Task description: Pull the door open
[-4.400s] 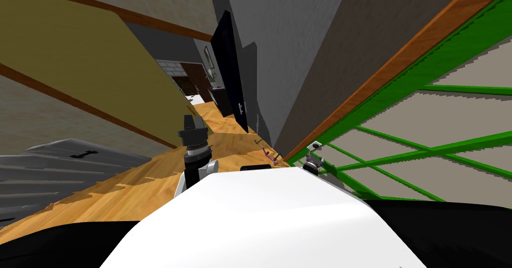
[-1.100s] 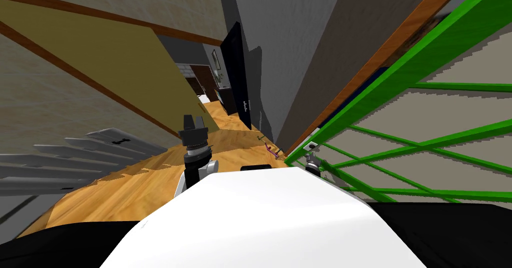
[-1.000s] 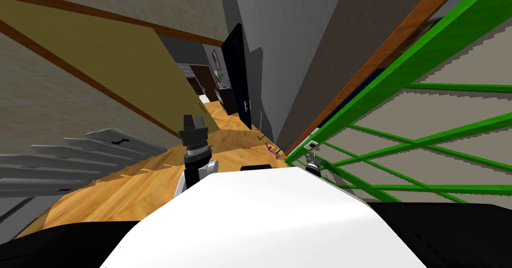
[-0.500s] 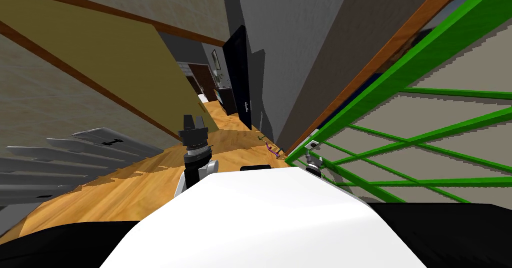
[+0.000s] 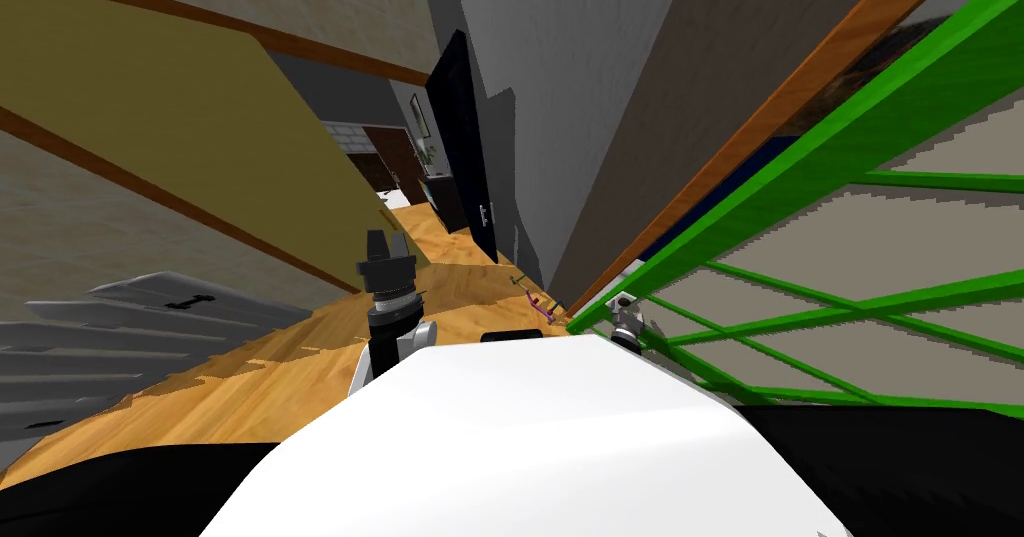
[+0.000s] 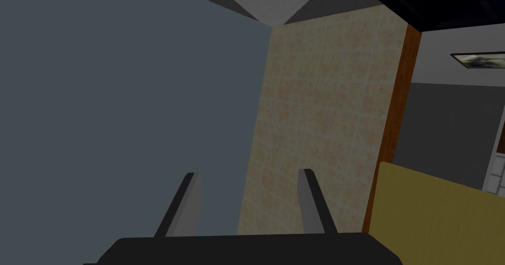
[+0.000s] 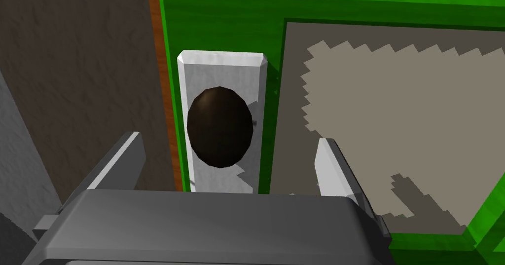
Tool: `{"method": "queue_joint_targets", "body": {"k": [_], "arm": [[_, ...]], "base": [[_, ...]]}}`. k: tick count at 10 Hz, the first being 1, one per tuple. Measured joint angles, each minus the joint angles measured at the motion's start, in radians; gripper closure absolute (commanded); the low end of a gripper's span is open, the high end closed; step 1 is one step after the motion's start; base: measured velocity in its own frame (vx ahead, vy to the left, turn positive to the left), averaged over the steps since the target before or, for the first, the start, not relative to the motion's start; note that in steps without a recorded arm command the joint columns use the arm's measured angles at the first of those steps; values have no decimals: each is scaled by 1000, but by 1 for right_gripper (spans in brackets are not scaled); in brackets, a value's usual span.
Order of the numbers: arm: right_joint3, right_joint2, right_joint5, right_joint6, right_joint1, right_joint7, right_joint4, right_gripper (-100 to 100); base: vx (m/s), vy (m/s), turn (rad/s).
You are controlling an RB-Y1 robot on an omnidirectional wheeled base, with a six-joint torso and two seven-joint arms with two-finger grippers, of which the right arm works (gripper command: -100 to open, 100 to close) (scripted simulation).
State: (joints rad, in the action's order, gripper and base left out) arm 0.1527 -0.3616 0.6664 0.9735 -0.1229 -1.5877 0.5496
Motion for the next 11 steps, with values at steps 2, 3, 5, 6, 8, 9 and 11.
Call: {"method": "queue_joint_targets", "body": {"k": [2,3,5,6,8,9,11], "arm": [[-4,1,-4,4,-1,-2,2,-100],[-4,1,-4,5,-2,-1,4,100],[-4,0,-4,4,0,-1,3,100],[-4,0,-4,3,0,-1,3,100],[-5,2,-5,1,-1,-1,2,100],[-5,2,-5,1,-1,-1,2,100],[-22,-8,-17,4,-5,-15,11,100]], "base": [[110,-94,-11],[-7,12,8],[-19,18,5],[-11,7,2],[0,0,0],[-126,34,57],[-208,45,71]]}}
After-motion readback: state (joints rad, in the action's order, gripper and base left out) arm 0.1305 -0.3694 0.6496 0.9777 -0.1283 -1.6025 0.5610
